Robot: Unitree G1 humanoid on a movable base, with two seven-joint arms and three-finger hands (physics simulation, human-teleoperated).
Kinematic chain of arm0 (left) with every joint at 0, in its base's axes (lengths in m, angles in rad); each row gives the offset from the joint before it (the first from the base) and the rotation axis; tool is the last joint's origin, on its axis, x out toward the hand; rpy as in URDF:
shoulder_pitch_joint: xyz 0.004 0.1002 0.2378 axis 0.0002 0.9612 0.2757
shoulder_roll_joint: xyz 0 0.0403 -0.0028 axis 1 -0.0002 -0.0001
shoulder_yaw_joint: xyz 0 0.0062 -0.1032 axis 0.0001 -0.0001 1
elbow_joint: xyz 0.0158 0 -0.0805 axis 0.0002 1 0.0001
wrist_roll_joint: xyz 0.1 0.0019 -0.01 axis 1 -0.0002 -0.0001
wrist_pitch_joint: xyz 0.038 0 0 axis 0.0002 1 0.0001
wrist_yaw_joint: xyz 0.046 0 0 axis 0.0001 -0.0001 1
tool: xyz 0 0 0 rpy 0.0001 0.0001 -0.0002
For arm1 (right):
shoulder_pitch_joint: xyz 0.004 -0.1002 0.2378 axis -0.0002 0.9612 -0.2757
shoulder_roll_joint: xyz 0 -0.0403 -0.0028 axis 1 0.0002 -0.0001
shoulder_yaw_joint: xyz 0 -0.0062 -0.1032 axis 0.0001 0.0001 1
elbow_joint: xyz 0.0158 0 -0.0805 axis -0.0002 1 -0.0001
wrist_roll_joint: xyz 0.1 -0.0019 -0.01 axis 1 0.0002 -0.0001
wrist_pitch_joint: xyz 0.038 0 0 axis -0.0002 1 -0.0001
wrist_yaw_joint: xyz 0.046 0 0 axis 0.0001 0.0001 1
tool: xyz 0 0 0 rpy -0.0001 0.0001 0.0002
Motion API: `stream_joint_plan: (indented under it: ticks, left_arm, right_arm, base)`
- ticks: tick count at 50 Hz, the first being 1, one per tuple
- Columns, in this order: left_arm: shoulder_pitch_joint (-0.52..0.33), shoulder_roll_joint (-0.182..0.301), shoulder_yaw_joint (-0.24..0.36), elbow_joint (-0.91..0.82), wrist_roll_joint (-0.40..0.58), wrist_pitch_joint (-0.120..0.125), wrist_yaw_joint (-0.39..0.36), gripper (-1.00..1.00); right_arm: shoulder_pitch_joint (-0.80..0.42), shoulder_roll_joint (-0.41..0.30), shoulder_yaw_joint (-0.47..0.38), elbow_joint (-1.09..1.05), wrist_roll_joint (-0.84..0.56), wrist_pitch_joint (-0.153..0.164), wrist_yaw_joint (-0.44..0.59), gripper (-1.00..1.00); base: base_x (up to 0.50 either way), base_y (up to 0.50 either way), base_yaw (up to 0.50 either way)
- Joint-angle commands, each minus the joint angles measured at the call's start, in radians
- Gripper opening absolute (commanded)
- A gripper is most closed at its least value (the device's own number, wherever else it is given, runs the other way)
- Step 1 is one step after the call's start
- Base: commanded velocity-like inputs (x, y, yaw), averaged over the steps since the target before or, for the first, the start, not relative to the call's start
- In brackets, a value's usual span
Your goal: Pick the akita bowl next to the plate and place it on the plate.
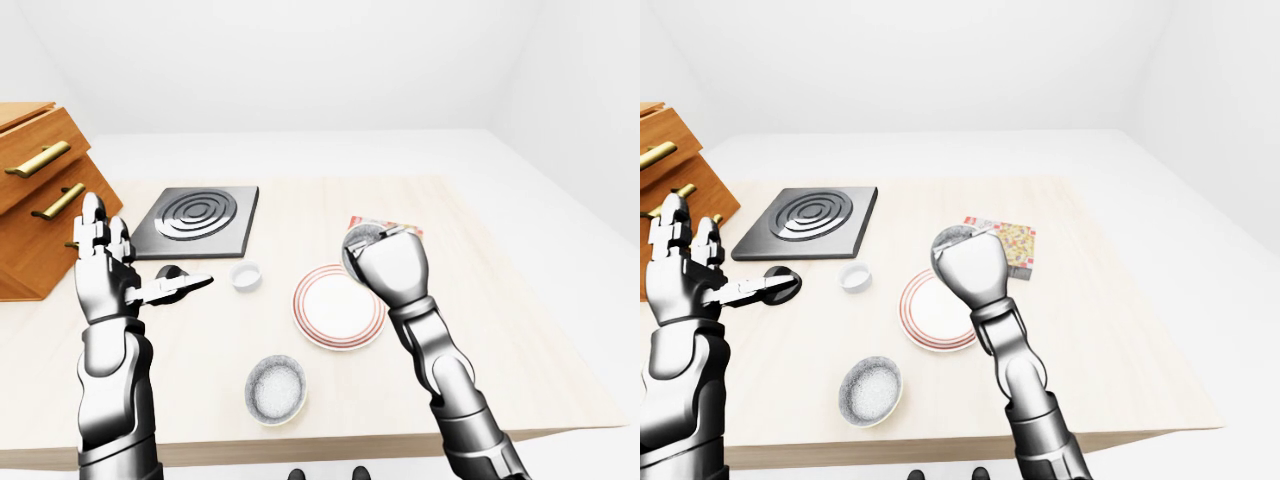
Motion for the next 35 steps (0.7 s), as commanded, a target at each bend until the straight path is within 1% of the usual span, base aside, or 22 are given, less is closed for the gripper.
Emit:
stream_joint_plan:
  ticks: [1, 6, 7, 13, 18, 20, 21, 23, 25, 26, 28, 31, 35]
  left_arm:
    - [-0.004, 0.003, 0.0, 0.015, -0.004, -0.001, 0.0, 1.0]
    - [-0.005, 0.003, -0.003, 0.016, -0.004, -0.003, 0.001, 1.0]
    - [-0.005, 0.003, -0.003, 0.022, -0.004, -0.008, 0.0, 1.0]
    - [0.001, 0.0, -0.005, 0.003, -0.003, 0.0, 0.001, 1.0]
    - [0.0, -0.002, -0.006, 0.005, 0.0, 0.0, 0.001, 1.0]
    - [-0.002, -0.001, -0.006, 0.026, 0.001, -0.014, -0.003, 1.0]
    - [-0.002, -0.001, -0.006, 0.025, 0.001, -0.013, -0.002, 1.0]
    - [-0.001, -0.001, -0.008, 0.012, 0.001, -0.002, 0.0, 1.0]
    - [0.0, -0.002, -0.008, 0.007, 0.002, 0.0, 0.001, 1.0]
    - [-0.002, -0.002, -0.008, 0.022, 0.003, -0.011, -0.002, 1.0]
    - [-0.004, -0.001, -0.008, 0.032, 0.002, -0.019, -0.003, 1.0]
    - [-0.003, 0.0, -0.008, 0.031, 0.002, -0.019, -0.002, 1.0]
    - [-0.004, 0.0, -0.01, 0.039, 0.003, -0.025, -0.003, 1.0]
  right_arm:
    - [-0.025, 0.013, 0.019, 0.044, -0.016, 0.0, -0.014, -1.0]
    - [-0.035, 0.019, 0.025, 0.065, -0.019, 0.0, -0.014, -1.0]
    - [-0.037, 0.02, 0.026, 0.074, -0.02, 0.0, -0.017, -1.0]
    - [-0.046, 0.023, 0.031, 0.104, -0.026, 0.0, -0.024, -1.0]
    - [-0.051, 0.022, 0.033, 0.133, -0.034, 0.0, -0.036, -1.0]
    - [-0.05, 0.023, 0.035, 0.141, -0.037, 0.0, -0.041, -1.0]
    - [-0.05, 0.023, 0.036, 0.143, -0.038, 0.0, -0.042, -1.0]
    - [-0.05, 0.024, 0.038, 0.144, -0.038, 0.0, -0.041, -1.0]
    - [-0.05, 0.026, 0.041, 0.148, -0.041, 0.0, -0.043, -1.0]
    - [-0.049, 0.026, 0.042, 0.15, -0.042, 0.0, -0.044, -1.0]
    - [-0.049, 0.027, 0.044, 0.157, -0.046, 0.0, -0.047, -1.0]
    - [-0.054, 0.027, 0.044, 0.171, -0.049, 0.0, -0.054, -1.0]
    - [-0.062, 0.028, 0.044, 0.192, -0.054, 0.0, -0.06, -1.0]
  base:
    - [0.0, 0.0, 0.0]
    - [0.0, 0.0, 0.0]
    - [0.0, 0.0, 0.0]
    - [0.0, 0.0, 0.0]
    - [0.0, 0.0, 0.0]
    - [0.0, 0.0, 0.0]
    - [0.0, 0.0, 0.0]
    - [0.0, 0.0, 0.0]
    - [0.0, 0.0, 0.0]
    - [0.0, 0.0, 0.0]
    - [0.0, 0.0, 0.0]
    - [0.0, 0.0, 0.0]
    - [0.0, 0.0, 0.0]
